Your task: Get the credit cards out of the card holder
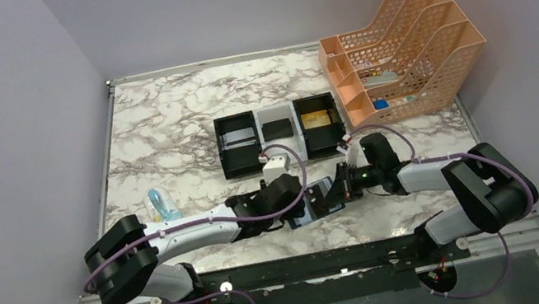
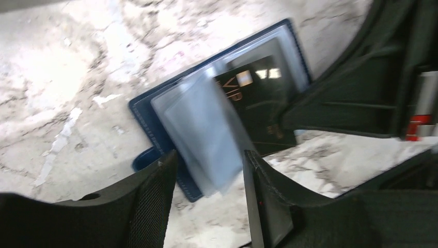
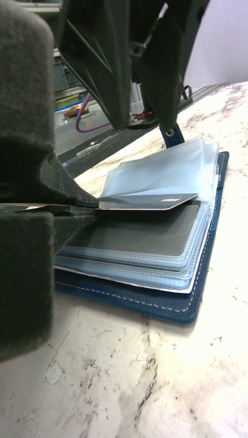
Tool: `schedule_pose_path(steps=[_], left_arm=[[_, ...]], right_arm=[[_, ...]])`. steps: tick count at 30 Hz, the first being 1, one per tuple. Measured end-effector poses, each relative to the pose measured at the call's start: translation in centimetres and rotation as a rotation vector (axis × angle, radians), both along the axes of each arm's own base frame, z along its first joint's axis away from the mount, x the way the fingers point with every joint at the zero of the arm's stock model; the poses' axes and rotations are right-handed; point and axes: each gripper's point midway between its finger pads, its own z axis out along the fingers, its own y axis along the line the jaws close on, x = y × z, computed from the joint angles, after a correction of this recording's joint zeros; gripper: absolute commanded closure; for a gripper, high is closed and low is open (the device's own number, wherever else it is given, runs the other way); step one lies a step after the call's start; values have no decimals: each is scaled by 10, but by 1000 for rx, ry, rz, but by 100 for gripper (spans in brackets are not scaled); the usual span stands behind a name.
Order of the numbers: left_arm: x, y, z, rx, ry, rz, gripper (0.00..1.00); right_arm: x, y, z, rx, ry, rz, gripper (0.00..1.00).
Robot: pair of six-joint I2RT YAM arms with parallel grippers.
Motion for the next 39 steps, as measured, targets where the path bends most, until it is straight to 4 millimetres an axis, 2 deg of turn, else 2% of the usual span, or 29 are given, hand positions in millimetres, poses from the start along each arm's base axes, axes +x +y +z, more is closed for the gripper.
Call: schedule_pose_path(steps=[4,7,11,16,21,26,35,39], left_arm=[[3,-19,25,-87,-35,-18,49],[2,-32,29,-140,-41,-43,57],[2,-42,15,-148,-27,-47,70],[-3,-29,-27,-53,29,-24,79],[0,-28,-29,-57,22,8,86],[3,-28,-32,-55,14,25,89],[4,-27,-32,-50,8,30,89],[4,-27,-32,-49,6,30,90]], right_arm=[[0,1,1,16,16,-23,99],[1,2,2,22,19,-31,99],[2,2,2,28,25,-39,99],[1,3,1,31,25,-42,94],[2,3,1,34,24,-43,86],[2,6,3,56,22,-30,80],[10,14,3,86,30,2,80],[14,18,2,99,34,16,87]])
